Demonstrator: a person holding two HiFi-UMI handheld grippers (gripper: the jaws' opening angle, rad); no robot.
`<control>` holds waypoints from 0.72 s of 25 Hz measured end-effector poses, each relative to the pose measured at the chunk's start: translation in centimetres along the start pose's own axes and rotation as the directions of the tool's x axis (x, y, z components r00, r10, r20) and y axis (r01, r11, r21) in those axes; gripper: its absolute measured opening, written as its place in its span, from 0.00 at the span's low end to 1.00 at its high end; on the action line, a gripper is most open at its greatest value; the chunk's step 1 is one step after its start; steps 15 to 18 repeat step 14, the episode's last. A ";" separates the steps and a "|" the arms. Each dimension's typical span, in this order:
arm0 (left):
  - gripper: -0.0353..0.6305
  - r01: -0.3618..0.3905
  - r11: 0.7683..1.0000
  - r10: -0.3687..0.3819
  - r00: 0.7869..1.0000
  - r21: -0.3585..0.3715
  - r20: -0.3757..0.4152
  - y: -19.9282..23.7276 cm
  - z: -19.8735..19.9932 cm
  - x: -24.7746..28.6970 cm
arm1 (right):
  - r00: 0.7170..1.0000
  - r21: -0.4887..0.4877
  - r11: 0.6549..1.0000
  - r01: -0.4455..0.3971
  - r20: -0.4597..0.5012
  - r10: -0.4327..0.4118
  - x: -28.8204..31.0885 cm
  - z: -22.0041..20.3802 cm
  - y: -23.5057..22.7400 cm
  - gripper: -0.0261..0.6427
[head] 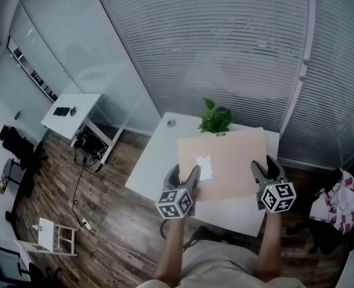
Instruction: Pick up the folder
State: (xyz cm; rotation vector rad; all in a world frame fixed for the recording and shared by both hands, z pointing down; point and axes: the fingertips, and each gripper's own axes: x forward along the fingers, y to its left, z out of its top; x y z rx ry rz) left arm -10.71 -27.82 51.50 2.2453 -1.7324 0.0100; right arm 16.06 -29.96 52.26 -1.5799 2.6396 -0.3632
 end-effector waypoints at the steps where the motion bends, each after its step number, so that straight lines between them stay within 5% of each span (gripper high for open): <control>1: 0.53 0.001 1.000 -0.001 1.000 -0.001 0.002 0.1 0.1 -0.2 | 1.000 -0.003 1.000 0.001 0.002 -0.001 0.0 0.1 0.3 0.42; 18: 0.53 0.005 1.000 -0.004 1.000 -0.019 0.003 0.8 -0.3 -1.3 | 1.000 -0.015 1.000 0.005 -0.009 -0.005 -0.6 0.0 1.5 0.41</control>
